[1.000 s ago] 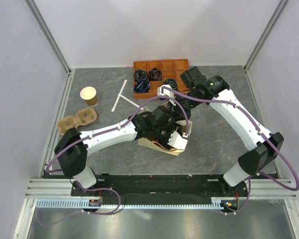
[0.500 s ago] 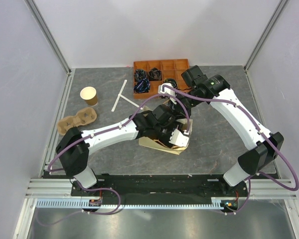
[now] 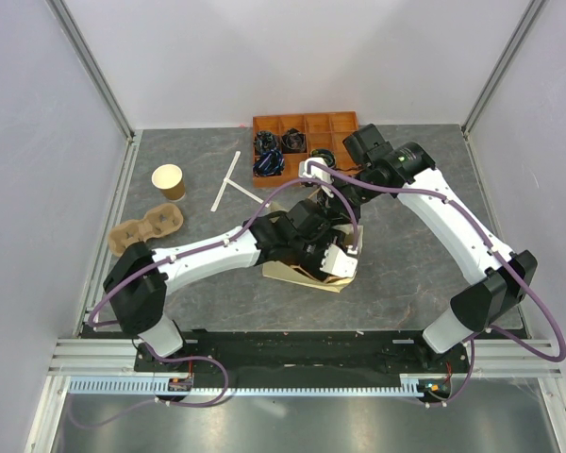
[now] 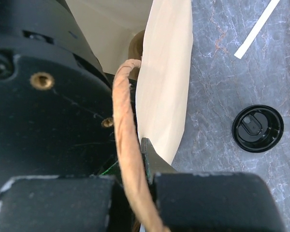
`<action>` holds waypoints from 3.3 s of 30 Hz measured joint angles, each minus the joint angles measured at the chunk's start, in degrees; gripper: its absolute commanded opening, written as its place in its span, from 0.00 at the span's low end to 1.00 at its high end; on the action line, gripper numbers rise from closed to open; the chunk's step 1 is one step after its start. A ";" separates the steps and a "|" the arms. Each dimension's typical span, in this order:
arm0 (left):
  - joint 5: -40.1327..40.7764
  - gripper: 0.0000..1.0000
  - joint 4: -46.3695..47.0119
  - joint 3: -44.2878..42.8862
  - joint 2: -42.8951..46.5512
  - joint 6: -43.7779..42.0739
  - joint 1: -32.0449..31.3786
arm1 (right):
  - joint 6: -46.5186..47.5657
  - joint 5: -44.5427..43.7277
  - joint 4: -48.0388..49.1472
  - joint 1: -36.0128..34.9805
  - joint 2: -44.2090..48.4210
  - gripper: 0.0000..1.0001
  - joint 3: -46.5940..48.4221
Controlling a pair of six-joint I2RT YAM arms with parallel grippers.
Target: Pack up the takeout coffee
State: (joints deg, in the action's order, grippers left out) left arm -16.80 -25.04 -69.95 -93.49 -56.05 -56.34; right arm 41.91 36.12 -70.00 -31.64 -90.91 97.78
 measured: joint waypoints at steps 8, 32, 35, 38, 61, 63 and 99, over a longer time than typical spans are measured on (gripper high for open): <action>0.76 0.93 -0.20 0.63 0.48 1.27 -0.04 | 0.59 -0.68 1.44 0.04 0.00 0.00 -0.22; 1.68 1.00 -1.66 2.03 3.23 5.09 -0.04 | 0.50 0.26 3.67 -1.09 0.00 0.00 -0.52; 1.66 1.00 -1.95 2.10 3.54 5.64 -0.04 | 0.50 0.26 3.85 -1.29 0.00 0.00 -0.52; 1.49 1.00 -2.27 2.10 3.67 5.99 0.07 | 0.50 0.17 4.07 -1.53 -0.02 0.00 -0.52; -0.42 1.00 -5.51 2.10 5.60 7.08 1.05 | 0.28 0.52 5.66 -2.56 -0.24 0.00 -0.48; -0.39 1.00 -5.75 2.19 5.92 7.26 1.07 | 0.13 0.57 5.86 -2.75 -0.26 0.00 -0.42; 0.48 0.93 0.79 9.31 10.95 5.62 1.07 | -5.79 4.96 6.08 -2.51 -2.05 0.00 0.94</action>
State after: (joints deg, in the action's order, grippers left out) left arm -16.32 -24.25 -60.64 -82.54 -50.43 -55.27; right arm 36.12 41.08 -63.92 -34.15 -92.97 98.72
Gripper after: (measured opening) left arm 0.938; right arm 0.021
